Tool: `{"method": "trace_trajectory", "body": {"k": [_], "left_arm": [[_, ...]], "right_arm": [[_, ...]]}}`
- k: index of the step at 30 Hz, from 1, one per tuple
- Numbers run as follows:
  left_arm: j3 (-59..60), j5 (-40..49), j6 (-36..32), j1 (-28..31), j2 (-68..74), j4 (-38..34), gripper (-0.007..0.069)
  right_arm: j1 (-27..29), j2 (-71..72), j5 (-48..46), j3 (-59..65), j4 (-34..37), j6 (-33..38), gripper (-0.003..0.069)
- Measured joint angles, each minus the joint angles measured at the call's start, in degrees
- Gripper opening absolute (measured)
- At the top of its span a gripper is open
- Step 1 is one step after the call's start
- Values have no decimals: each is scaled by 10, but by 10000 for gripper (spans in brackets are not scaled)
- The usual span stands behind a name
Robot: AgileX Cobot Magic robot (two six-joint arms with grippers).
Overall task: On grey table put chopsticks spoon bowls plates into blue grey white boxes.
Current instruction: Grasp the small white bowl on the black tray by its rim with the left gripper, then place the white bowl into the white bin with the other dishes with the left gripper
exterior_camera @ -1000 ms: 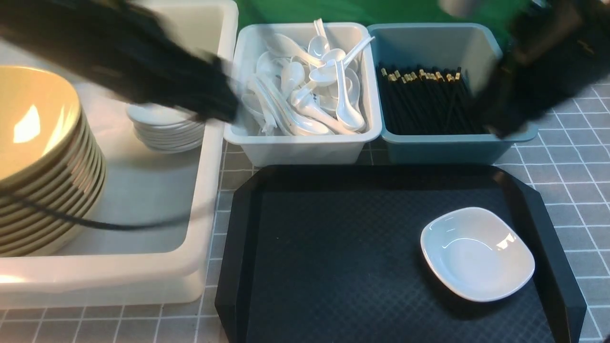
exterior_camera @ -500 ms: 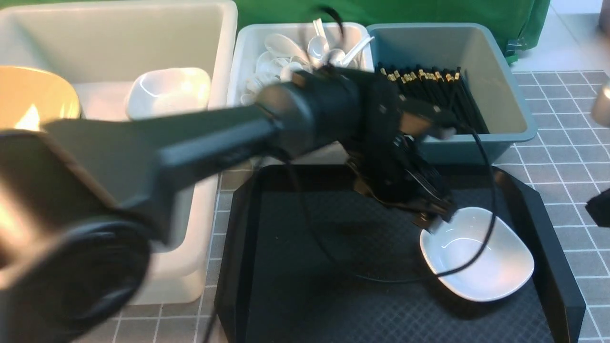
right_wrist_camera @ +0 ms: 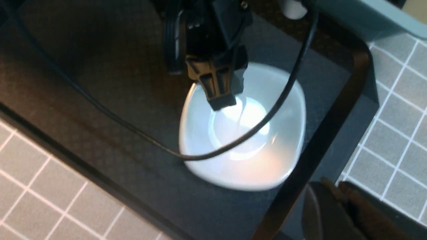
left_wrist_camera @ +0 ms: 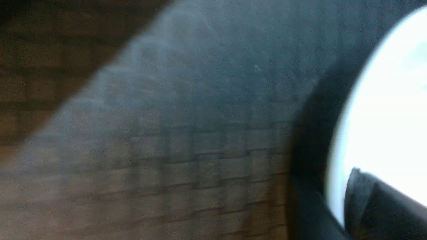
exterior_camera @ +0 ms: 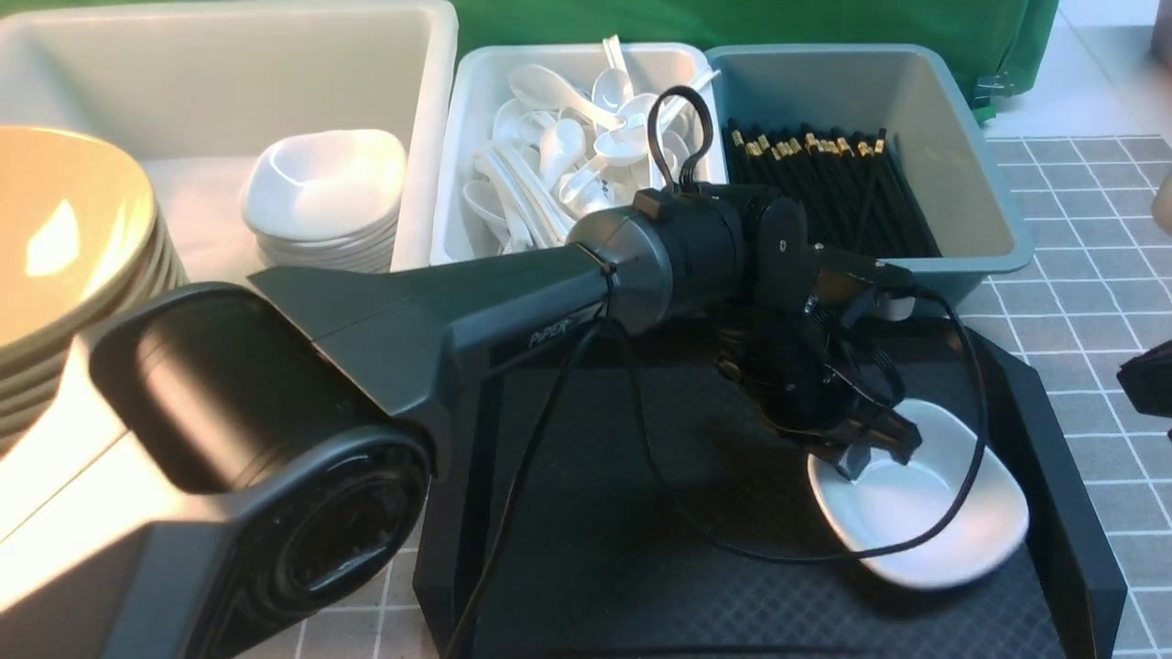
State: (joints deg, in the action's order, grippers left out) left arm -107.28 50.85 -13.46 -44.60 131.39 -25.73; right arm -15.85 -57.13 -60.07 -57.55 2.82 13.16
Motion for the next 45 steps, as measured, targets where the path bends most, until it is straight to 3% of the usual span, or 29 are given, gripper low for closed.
{"method": "trace_trajectory", "body": {"k": [7, 13, 15, 16, 21, 26, 31, 39, 45], "left_arm": [[2, 55, -27, 15, -76, 45, 3], [2, 73, -28, 111, -225, 80, 1], [2, 79, -28, 179, -289, 92, 1], [2, 80, -28, 185, -293, 93, 1], [1, 89, -22, 371, -347, 96, 1], [1, 81, -5, 469, -319, 99, 1], [1, 60, 0, 501, -272, 100, 1], [1, 6, -20, 485, -178, 107, 13], [1, -2, -47, 484, -149, 128, 128]], "right_arm": [[0, -6, 12, 1, 11, 12, 78], [-9, -56, 20, -49, 97, 88, 78], [-43, -92, 25, -93, 112, 110, 78], [-47, -92, 26, -96, 113, 110, 78], [-170, -198, 30, -200, 122, 138, 78], [-232, -267, 23, -264, 118, 156, 78], [-241, -289, 15, -279, 91, 168, 80], [-241, -291, 30, -280, 16, 170, 88], [-241, -291, 32, -280, 3, 166, 90]]}}
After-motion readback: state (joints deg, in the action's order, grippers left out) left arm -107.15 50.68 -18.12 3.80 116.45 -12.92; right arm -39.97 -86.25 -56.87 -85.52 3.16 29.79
